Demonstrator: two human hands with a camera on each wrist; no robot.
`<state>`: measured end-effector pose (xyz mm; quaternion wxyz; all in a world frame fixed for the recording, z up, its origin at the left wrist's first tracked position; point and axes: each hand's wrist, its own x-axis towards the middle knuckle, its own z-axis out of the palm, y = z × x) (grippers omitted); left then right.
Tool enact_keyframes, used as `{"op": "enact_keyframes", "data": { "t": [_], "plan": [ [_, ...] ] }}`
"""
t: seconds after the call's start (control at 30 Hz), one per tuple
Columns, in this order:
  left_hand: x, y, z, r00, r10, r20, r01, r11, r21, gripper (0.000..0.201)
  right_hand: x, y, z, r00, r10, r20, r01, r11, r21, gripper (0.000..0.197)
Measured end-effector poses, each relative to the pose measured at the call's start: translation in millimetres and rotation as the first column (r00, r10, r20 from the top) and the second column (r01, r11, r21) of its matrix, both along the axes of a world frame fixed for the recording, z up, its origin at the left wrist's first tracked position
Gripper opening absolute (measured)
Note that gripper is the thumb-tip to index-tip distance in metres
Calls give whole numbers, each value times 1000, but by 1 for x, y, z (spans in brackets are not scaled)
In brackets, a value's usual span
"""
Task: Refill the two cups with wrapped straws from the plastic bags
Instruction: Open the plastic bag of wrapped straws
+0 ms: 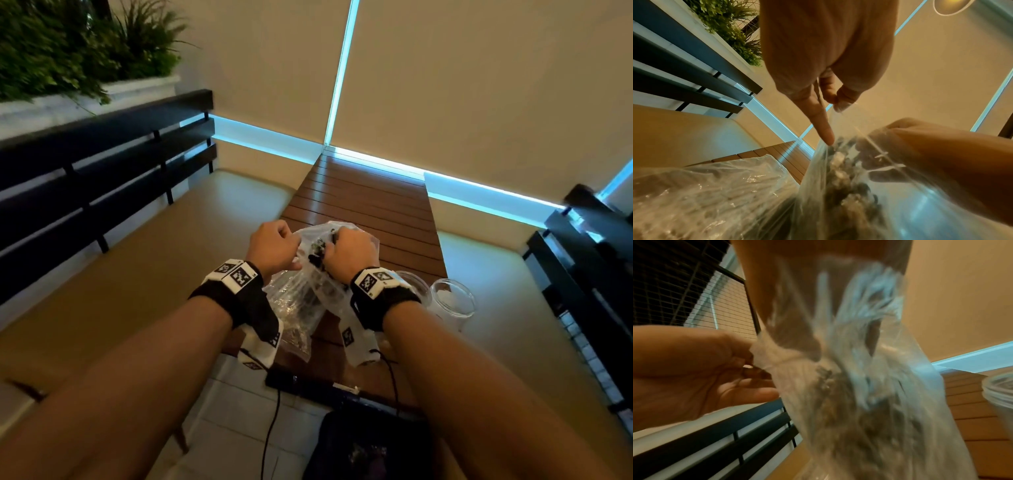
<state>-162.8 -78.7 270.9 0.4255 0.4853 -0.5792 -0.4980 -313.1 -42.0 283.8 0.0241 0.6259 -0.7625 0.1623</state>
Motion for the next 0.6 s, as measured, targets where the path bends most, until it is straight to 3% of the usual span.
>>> {"op": "enact_keyframes", "data": {
  "t": [0.07, 0.13, 0.2, 0.23, 0.3, 0.37, 0.4, 0.47, 0.6],
  "plan": [
    [1, -1, -4, 1000, 2, 1, -2, 999, -33, 22, -5, -2, -3, 998, -49, 33, 50, 998, -29, 28],
    [1, -2, -6, 1000, -5, 18, 6, 999, -48, 22, -7, -1, -5, 988, -69, 135, 73, 997, -27, 47],
    [0, -3, -9, 999, -13, 44, 15, 998, -59, 22, -4, 3, -8, 976, -20, 219, 24, 1000, -18, 61],
    [0, -4, -10, 998, -15, 62, 19, 998, -65, 23, -1, 4, -9, 984, 17, 175, -14, 1000, -19, 64],
    [-1, -5, -10, 993, -16, 116, 27, 995, -96, 25, 3, 5, -13, 996, 81, -48, -82, 996, -20, 51],
    [1, -5, -11, 984, -30, 178, 55, 989, -137, 27, 7, 2, -10, 981, 135, -136, -138, 990, -18, 39],
    [2, -5, -11, 982, -42, 187, 69, 987, -142, 27, 9, 2, -6, 982, 158, -108, -159, 987, 2, 39],
    [2, -7, -13, 986, -58, 154, 79, 988, -134, 26, 12, 1, 4, 998, 66, 7, -66, 995, 70, 43],
    [0, -6, -15, 989, -55, 137, 74, 988, -135, 23, 11, -11, 6, 993, -87, 81, 67, 973, 222, 34]
  ]
}}
